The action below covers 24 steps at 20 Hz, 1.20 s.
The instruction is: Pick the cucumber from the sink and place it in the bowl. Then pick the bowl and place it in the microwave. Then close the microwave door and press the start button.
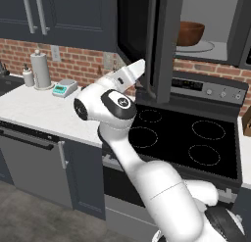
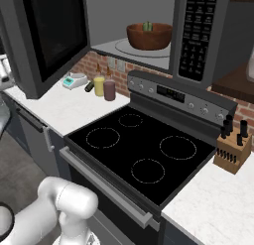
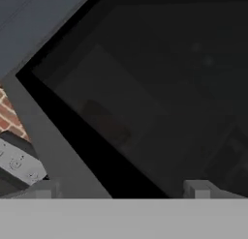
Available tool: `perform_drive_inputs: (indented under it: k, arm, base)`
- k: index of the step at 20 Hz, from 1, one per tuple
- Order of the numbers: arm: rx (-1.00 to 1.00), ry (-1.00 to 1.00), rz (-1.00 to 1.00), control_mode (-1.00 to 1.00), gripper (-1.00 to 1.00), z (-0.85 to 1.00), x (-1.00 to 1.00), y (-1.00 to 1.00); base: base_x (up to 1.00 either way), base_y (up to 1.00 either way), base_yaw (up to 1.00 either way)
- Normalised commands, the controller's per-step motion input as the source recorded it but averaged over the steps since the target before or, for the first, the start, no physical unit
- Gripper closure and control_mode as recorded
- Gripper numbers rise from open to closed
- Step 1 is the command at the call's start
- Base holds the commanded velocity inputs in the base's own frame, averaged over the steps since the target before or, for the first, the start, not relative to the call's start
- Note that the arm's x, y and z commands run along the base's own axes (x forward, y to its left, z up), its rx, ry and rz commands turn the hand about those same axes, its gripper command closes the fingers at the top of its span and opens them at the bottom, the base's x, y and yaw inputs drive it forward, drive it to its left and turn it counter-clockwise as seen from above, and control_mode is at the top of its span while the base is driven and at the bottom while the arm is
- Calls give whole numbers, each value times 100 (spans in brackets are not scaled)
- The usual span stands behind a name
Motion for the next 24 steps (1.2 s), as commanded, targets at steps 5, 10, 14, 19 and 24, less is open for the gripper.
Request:
perform_drive_inputs:
  k: [5, 10, 14, 19, 24]
  arm:
    - [7, 0, -18, -100, -100, 5, 0, -99]
    - [8, -2, -16, -100, -100, 11, 0, -94]
    - [10, -9, -12, -100, -100, 16, 4, -85]
    - [9, -11, -10, -100, -100, 18, 13, -71]
    - [10, -14, -2, -100, -100, 5, 31, -48]
  base:
    - [0, 0, 0]
    - [0, 0, 0]
    - [0, 0, 0]
    - [0, 0, 0]
    - [0, 0, 0]
